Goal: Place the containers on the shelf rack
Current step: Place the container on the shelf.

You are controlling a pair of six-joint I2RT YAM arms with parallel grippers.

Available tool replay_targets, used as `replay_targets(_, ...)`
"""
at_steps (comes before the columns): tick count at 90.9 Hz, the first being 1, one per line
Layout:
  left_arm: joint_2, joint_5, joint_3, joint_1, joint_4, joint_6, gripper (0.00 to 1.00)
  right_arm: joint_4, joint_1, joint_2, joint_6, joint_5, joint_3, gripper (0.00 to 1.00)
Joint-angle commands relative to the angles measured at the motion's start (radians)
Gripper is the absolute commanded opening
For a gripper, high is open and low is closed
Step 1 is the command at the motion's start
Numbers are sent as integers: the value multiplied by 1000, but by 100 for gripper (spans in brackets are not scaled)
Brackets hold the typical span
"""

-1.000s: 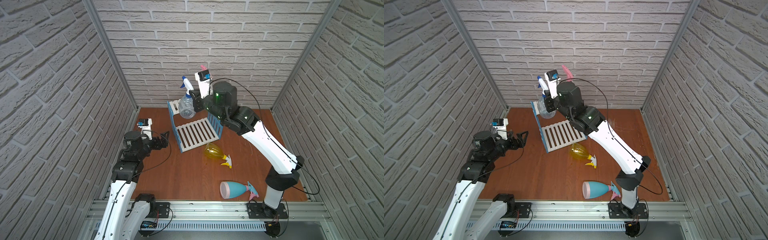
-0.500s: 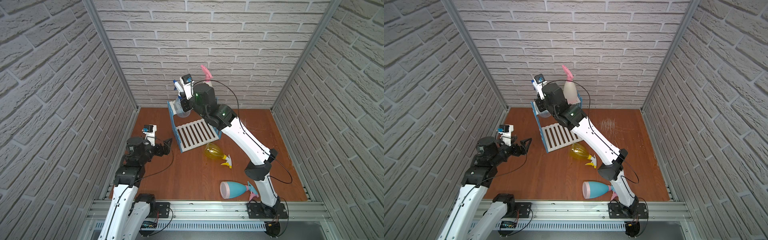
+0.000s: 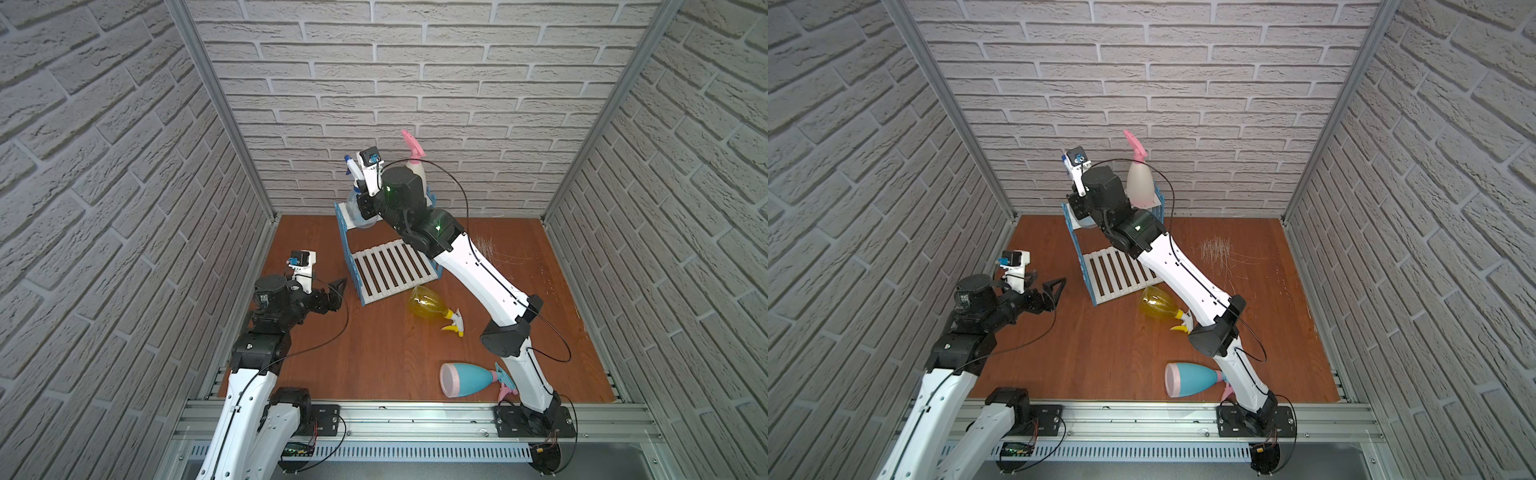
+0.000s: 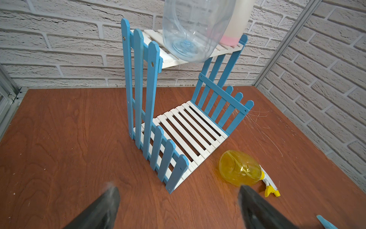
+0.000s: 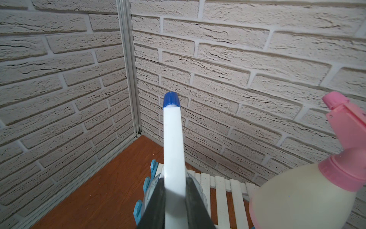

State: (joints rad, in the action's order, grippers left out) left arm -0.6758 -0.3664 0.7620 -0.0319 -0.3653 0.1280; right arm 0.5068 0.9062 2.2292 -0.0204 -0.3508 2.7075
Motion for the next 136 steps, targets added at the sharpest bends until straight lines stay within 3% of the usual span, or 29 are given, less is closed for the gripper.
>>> replay_targets(1,9,-18,-16,0,55,-18,98,-106,-13,16,-21,-8,42,3)
replay_targets(53,1,-16,-29,-4,55,-27,98,-148,-40,53,-8,24,53,4)
replay_targets(101,0,-12,-27,-4,53,-31,98,-157,-41,64,3,40,52,31)
replay_targets(136,-1,-14,-28,-4,54,-31,98,-162,-41,70,6,47,53,37)
